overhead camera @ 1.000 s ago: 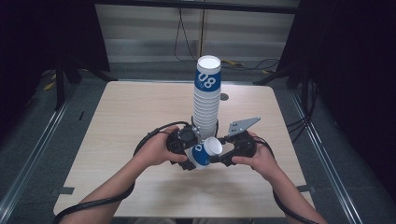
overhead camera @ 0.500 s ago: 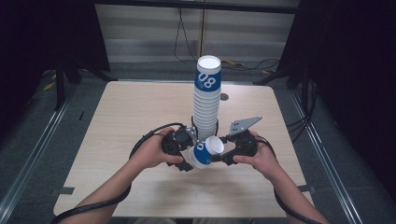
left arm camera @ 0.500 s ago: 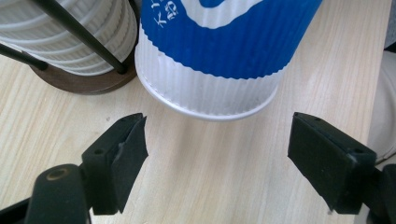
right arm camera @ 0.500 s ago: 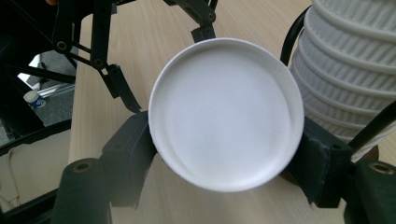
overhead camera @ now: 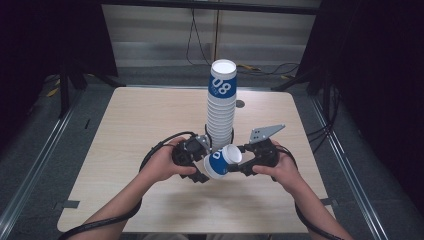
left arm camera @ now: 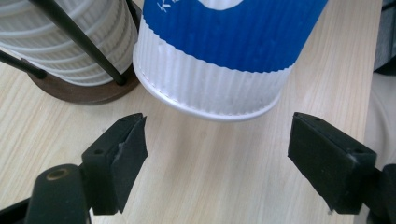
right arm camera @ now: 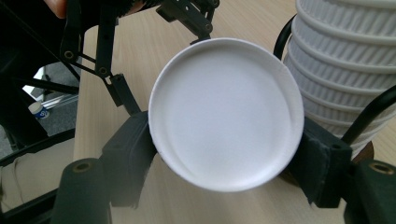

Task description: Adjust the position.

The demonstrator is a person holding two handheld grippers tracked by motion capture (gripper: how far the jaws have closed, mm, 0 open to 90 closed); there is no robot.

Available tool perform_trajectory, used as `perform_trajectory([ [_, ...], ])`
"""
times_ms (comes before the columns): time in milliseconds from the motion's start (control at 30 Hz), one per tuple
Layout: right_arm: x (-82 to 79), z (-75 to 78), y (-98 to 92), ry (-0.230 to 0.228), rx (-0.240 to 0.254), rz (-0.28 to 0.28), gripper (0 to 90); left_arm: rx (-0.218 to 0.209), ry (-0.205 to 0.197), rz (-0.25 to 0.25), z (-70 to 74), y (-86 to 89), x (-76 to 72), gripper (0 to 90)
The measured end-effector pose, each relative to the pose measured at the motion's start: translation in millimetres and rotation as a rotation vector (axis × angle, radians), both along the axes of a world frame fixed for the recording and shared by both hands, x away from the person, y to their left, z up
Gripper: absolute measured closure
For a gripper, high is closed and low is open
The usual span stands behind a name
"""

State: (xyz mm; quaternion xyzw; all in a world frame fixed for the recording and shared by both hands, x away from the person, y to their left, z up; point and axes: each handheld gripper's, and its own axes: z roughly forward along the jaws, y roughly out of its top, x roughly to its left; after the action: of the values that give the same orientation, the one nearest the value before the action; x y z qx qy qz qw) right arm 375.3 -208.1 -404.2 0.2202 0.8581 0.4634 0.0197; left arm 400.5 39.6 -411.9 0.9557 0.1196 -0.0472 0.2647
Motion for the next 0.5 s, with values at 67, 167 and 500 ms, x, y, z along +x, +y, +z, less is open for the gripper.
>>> perform_trajectory([
  [67,0.3,-0.2,-0.7,-0.003,0.001,-0.003,28.0,-0.008,0.002,-0.001,-0.7,0.3,0.2,19.2],
  [167,0.0,-1.3,-1.6,0.008,0.014,-0.007,28.0,-0.024,0.0,0.006,-1.8,1.2,0.0,19.1],
  [500,0.3,-3.2,-1.1,0.013,0.028,-0.005,28.0,-0.059,0.001,0.006,-5.9,4.2,-1.5,18.4],
])
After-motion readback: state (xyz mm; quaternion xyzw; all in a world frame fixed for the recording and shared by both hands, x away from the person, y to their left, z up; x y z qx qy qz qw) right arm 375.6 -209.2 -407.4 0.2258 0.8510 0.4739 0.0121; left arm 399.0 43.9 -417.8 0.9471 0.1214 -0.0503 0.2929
